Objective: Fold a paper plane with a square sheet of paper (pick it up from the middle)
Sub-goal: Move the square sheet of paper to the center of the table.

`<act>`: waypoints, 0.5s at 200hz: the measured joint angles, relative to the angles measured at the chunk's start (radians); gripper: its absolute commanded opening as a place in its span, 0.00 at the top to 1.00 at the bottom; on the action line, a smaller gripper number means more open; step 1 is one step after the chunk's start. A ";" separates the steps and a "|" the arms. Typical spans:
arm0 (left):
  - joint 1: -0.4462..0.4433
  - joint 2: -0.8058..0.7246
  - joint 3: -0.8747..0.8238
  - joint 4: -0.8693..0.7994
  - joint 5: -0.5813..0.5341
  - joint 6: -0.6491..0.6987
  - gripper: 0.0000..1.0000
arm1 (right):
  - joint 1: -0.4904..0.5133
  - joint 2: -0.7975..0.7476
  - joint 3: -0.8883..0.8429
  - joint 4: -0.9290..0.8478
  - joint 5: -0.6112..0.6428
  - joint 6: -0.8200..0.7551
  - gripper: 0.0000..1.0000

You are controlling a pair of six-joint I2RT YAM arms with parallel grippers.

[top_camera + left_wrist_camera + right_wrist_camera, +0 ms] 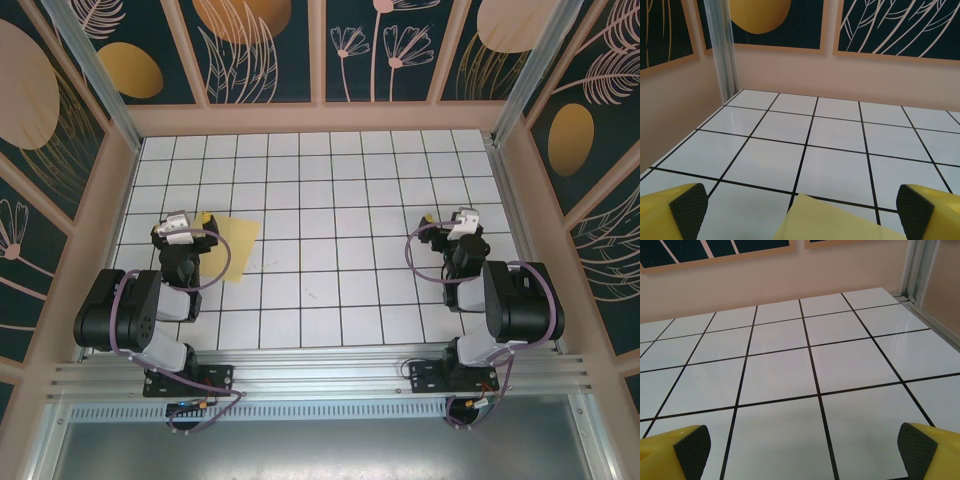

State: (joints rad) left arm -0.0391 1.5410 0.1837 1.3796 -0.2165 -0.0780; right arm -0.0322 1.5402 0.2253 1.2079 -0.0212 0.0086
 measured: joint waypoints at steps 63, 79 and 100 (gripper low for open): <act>0.000 0.000 0.002 -0.003 0.000 0.000 0.01 | 0.000 0.000 0.000 0.000 -0.001 0.000 0.01; 0.000 0.000 0.003 -0.004 -0.001 0.000 0.01 | -0.001 0.000 0.000 0.000 -0.004 0.000 0.01; 0.000 0.000 0.003 -0.004 -0.008 -0.001 0.01 | -0.002 0.000 0.000 0.000 -0.006 0.000 0.01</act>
State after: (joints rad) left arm -0.0391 1.5410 0.1871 1.3758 -0.2249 -0.0788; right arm -0.0341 1.5402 0.2253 1.2079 -0.0277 0.0086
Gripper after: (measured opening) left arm 0.986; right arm 0.988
